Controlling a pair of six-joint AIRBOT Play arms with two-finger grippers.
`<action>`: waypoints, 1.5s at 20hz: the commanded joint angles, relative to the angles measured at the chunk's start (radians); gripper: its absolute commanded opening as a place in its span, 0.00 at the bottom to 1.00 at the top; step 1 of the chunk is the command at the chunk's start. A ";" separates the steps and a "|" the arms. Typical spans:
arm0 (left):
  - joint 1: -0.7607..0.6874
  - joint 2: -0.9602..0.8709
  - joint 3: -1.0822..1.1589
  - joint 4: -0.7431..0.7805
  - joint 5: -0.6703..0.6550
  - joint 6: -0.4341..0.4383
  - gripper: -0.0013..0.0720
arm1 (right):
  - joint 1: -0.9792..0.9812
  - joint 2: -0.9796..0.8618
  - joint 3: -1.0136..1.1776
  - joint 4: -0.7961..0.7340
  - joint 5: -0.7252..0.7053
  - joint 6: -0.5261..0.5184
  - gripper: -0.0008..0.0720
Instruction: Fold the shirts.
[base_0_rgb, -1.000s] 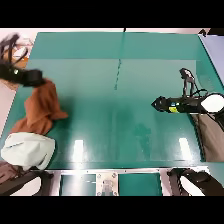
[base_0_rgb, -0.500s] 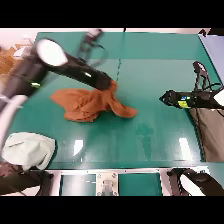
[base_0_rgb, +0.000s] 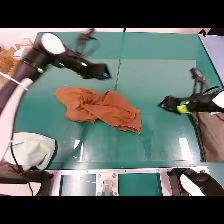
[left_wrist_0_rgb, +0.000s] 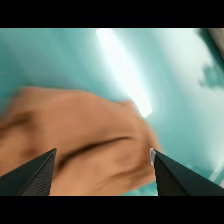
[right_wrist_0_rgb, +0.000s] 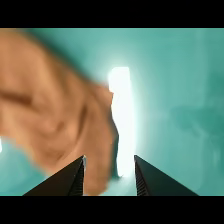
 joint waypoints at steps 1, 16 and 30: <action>0.211 -0.007 0.037 0.073 -0.184 -0.055 0.94 | 0.158 0.000 -0.124 0.162 -0.063 0.000 0.52; 0.381 -0.007 -0.335 0.281 -0.111 -0.023 0.94 | 0.508 -0.516 0.000 0.404 -0.473 0.000 0.60; 0.381 -0.007 -0.479 0.235 0.067 -0.016 0.94 | -0.010 -0.507 0.151 0.264 -0.097 -0.220 0.03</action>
